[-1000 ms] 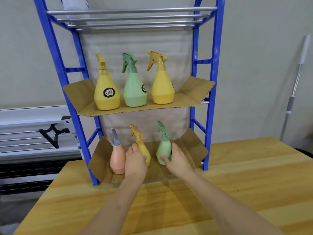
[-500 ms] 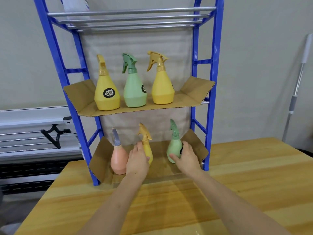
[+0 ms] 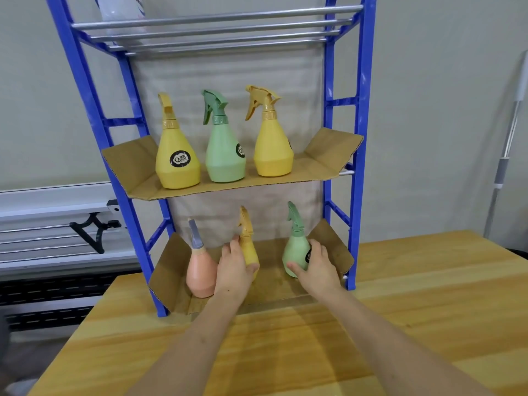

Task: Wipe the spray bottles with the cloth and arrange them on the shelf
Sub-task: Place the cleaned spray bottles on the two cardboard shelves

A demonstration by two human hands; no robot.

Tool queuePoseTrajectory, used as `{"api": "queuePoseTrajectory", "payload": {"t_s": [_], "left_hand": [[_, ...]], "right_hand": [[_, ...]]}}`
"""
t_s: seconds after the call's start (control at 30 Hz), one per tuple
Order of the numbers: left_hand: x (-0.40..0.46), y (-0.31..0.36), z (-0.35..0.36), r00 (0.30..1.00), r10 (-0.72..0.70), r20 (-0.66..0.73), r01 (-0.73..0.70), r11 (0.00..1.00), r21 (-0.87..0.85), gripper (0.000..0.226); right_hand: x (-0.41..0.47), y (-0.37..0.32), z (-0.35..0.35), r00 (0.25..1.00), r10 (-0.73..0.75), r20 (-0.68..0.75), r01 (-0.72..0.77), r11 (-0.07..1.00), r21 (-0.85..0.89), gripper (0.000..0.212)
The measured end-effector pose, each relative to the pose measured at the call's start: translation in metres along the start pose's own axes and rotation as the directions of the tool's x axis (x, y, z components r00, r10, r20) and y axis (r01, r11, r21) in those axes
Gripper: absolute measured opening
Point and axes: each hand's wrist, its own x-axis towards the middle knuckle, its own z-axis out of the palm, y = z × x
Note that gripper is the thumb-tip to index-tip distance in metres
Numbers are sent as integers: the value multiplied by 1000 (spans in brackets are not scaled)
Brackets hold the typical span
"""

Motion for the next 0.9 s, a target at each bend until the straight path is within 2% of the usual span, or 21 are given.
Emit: {"api": "queuePoseTrajectory", "payload": {"t_s": [0.27,0.43,0.67,0.9], "left_hand": [[5,15,18,996,-18,83,32,984,-175,95],[-4,9,25,990,-77,121,96,982,-163,107],[-6,3,18,980,-137,147,156,979,-130,94],[-10,-1,13,981,-95,171,113,988,-101,84]], "right_hand": [[1,2,2,1000,7,4,-7,1000,26,87],[0,2,4,1000,6,-2,-6,1000,24,87],[-2,0,4,1000,22,-4,-22,999,25,88],[-4,-4,5,998,50,-27,-50,999,1,87]]}}
